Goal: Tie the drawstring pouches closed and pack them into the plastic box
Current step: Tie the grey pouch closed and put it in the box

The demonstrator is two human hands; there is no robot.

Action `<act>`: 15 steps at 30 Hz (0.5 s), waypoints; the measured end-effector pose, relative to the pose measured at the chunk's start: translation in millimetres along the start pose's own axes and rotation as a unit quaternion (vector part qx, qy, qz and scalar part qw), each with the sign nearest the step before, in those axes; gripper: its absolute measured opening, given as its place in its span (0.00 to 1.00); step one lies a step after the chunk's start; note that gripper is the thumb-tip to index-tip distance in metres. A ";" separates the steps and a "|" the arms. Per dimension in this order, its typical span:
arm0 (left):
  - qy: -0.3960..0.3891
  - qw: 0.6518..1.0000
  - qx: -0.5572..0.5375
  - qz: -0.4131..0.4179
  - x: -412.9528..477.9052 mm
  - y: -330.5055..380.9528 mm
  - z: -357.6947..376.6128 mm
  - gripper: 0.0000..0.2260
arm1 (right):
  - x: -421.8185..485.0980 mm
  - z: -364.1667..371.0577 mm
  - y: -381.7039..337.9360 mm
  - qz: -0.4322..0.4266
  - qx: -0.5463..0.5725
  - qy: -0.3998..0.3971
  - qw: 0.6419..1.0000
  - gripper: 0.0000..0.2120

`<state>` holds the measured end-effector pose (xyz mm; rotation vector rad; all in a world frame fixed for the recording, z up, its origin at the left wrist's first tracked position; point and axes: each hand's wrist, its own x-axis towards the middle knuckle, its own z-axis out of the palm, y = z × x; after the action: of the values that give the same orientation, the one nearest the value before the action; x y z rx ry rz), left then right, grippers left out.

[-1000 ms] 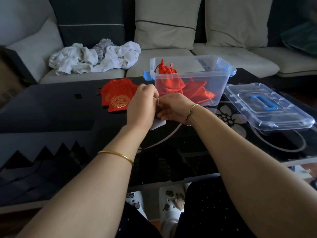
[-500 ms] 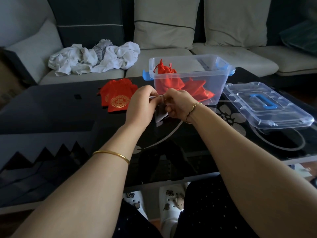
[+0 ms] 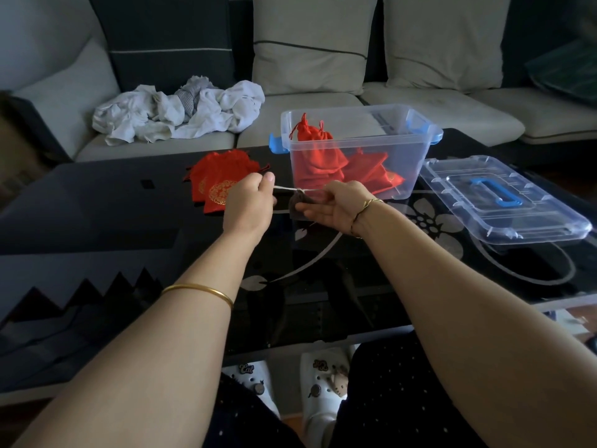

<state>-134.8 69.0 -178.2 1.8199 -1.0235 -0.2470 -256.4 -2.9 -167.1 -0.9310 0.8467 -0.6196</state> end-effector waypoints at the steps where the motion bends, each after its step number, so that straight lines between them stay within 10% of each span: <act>1: 0.007 0.999 -0.042 -0.027 0.8 3.4 1.2 0.18 | 0.6 1.7 1.8 0.006 0.000 0.008 1.000 0.12; 7: -0.049 0.957 -0.273 -0.081 0.9 14.9 9.1 0.18 | 7.2 9.6 10.7 0.023 0.004 0.019 1.000 0.11; 15: -0.108 0.972 -0.185 -0.098 4.8 9.1 5.6 0.08 | 16.0 -1.7 7.9 -0.101 -0.189 0.052 0.975 0.12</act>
<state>-139.9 60.3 -172.1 1.5716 -0.8745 -0.7214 -248.5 -12.3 -180.2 -1.3523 0.9909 -0.6986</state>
